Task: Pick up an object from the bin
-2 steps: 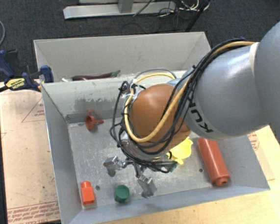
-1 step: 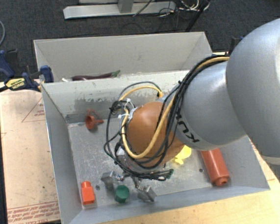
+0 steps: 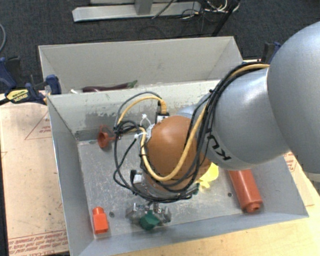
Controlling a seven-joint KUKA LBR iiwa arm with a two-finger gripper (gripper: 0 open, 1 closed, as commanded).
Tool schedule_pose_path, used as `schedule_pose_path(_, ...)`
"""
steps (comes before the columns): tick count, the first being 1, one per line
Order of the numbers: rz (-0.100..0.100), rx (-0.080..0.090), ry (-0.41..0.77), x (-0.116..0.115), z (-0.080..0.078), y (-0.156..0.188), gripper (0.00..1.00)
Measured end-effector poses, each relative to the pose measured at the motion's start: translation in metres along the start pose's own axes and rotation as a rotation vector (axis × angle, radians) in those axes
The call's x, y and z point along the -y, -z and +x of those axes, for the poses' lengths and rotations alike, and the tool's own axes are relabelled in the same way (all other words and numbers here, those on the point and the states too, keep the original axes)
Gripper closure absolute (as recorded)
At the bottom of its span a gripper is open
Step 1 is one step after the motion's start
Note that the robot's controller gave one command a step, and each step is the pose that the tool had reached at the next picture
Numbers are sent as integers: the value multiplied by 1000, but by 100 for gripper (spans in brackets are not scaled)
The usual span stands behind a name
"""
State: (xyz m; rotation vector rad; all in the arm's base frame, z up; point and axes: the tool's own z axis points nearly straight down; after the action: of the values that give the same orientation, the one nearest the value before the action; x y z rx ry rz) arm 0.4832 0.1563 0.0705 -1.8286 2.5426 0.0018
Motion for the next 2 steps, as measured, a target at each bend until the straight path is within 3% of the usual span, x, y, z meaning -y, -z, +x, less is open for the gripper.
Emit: schedule_pose_path(2,-2,-1,-1,-1,0,3,100)
